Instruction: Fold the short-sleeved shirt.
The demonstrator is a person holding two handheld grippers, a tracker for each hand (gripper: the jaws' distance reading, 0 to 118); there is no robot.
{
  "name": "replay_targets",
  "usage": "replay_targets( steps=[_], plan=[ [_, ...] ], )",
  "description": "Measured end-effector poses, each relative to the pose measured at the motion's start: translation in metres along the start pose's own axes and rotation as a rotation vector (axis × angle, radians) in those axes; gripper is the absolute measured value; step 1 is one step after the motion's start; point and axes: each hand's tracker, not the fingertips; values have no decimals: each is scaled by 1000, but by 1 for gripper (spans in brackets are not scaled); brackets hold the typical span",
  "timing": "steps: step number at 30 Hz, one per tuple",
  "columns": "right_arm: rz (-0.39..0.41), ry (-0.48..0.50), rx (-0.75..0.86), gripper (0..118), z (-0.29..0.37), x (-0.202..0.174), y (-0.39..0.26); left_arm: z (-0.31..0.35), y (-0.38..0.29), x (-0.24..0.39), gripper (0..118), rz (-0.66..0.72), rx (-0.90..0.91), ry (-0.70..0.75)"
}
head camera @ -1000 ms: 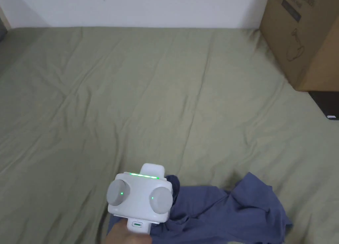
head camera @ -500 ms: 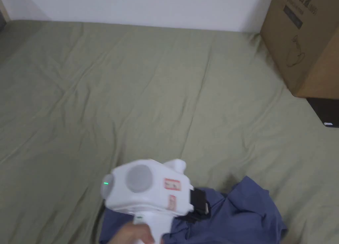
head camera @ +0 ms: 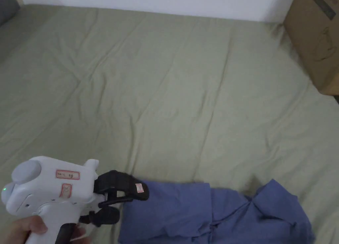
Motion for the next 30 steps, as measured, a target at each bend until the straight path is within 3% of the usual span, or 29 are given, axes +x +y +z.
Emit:
replay_targets(
  steps=[2, 4, 9, 19, 20, 21, 22, 23, 30],
  plan=[
    [23, -3, -12, 2, -1, -5, 1, 3, 1, -8, 111, 7, 48, -55],
    [33, -4, -17, 2, -1, -7, 4, 2, 7, -14, 118, 46, 41, -56],
    [28, -17, -6, 2, 1, -6, 9, -16, 1, -13, 118, 56, 6, -21],
    [22, -9, -20, 2, -1, -6, 3, -68, 15, -4, 116, 42, -41, -107],
    [21, -9, -20, 2, -1, -6, 3, -64, 19, -8, 103, 56, -36, -124],
    [21, -11, -20, 2, 0, -6, 3, -69, 13, -6, 66, 87, -40, -120],
    [20, -15, -17, 2, 1, -6, 2, -71, 15, -14, 20, 143, -60, -128],
    [19, -20, -15, 2, 1, -6, 3, -72, 17, -18, 20, 205, -71, -169],
    [23, -58, -16, 2, 8, -23, 1, -60, 19, -30, 20, 213, -61, -121]
  ],
)
